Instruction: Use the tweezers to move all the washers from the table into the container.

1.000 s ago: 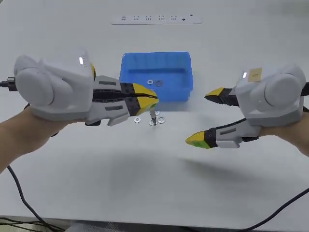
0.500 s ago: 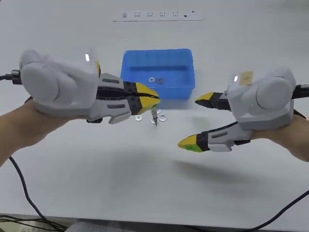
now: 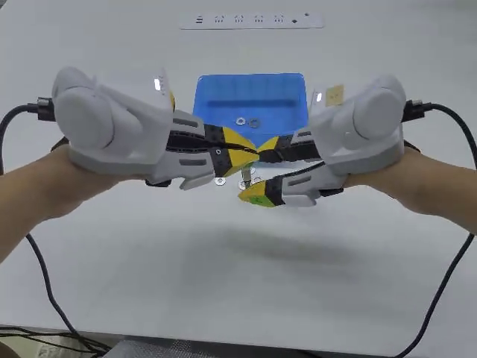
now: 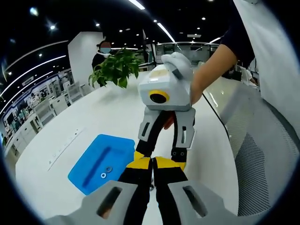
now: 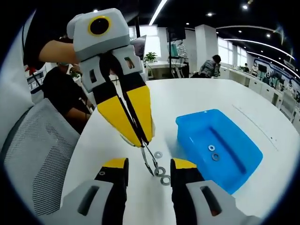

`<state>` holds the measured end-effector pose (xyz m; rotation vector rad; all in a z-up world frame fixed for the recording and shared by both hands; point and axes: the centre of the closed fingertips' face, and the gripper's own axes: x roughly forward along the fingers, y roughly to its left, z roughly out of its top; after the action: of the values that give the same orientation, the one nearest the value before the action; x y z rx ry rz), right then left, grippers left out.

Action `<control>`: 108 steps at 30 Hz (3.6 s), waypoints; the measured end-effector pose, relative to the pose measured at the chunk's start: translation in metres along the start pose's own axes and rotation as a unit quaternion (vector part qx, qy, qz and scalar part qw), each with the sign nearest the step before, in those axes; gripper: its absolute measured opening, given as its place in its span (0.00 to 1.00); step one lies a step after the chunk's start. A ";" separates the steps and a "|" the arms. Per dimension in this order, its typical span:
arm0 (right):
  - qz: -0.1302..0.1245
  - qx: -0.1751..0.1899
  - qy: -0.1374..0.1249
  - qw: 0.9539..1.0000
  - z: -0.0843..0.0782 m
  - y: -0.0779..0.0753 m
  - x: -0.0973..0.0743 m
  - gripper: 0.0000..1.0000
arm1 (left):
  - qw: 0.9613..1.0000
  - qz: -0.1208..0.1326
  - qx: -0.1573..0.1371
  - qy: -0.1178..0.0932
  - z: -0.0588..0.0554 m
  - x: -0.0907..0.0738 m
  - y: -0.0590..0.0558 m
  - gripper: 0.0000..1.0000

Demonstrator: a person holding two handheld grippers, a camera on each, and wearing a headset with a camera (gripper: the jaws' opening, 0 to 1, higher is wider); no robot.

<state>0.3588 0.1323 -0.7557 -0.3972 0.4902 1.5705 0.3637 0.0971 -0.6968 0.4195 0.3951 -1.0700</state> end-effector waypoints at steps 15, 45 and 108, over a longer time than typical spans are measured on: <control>0.027 -0.035 0.029 0.999 -0.014 0.003 0.014 0.16 | 1.000 -0.009 0.008 0.012 -0.003 0.002 -0.004 0.05; 0.005 -0.086 0.022 0.996 -0.007 0.003 -0.002 0.09 | 0.998 0.056 -0.006 -0.035 0.020 -0.021 -0.004 0.41; -0.068 -0.033 -0.001 0.997 0.022 -0.118 0.020 0.10 | 0.948 0.228 -0.212 -0.064 -0.049 -0.098 -0.009 1.00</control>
<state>0.4766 0.1639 -0.7559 -0.4692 0.4022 1.4568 0.3083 0.1918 -0.6904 0.0459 0.3774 -0.5345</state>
